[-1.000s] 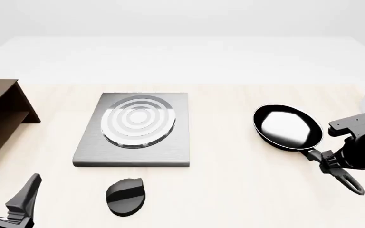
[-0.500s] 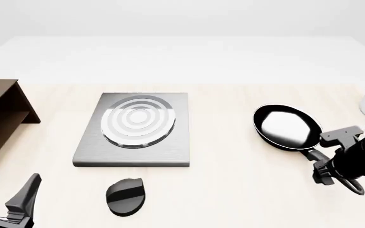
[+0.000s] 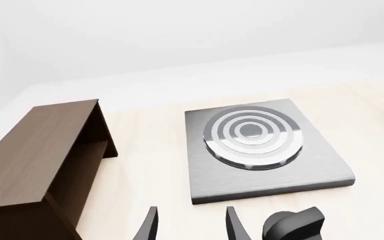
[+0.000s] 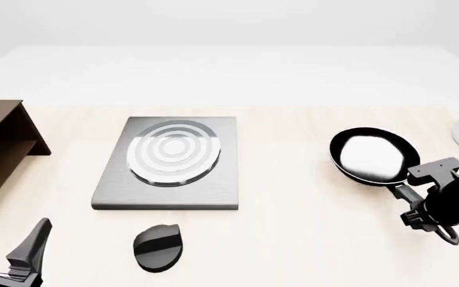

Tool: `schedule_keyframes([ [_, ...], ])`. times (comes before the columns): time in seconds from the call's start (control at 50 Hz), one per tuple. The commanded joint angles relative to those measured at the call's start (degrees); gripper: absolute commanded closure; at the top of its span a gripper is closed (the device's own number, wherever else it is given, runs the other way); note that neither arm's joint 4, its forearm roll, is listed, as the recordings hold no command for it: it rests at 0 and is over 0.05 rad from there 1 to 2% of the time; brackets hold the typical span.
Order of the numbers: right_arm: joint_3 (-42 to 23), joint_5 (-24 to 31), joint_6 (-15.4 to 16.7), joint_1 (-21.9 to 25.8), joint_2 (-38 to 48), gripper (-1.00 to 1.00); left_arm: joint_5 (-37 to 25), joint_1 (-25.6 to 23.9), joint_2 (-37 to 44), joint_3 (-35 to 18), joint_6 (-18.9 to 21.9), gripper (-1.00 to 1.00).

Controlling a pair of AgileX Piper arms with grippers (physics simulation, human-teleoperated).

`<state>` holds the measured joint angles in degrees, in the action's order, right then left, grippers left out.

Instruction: Turn on the stove and put the frying pan on it.

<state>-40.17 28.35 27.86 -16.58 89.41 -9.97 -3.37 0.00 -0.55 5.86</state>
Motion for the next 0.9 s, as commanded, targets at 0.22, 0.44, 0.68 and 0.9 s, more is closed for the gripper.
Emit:
schedule_keyframes([
  [0.22, -6.5, 10.6, 2.9, -0.4, -10.1, 1.0, 0.3, -0.3, 0.0, 0.0, -0.5, -1.0],
  [0.44, -10.0, 14.9, 3.1, 1.8, -13.1, 1.0, 0.3, -0.3, 0.0, 0.0, -0.4, -1.0],
  [0.68, -12.2, 17.2, 2.7, 7.7, -13.1, 1.0, 0.3, -0.2, 0.0, 0.0, -0.5, -1.0],
  [0.9, -17.0, 18.8, 0.2, 15.6, -10.0, 1.0, 0.8, -0.3, 0.0, 0.0, -0.1, -1.0],
])
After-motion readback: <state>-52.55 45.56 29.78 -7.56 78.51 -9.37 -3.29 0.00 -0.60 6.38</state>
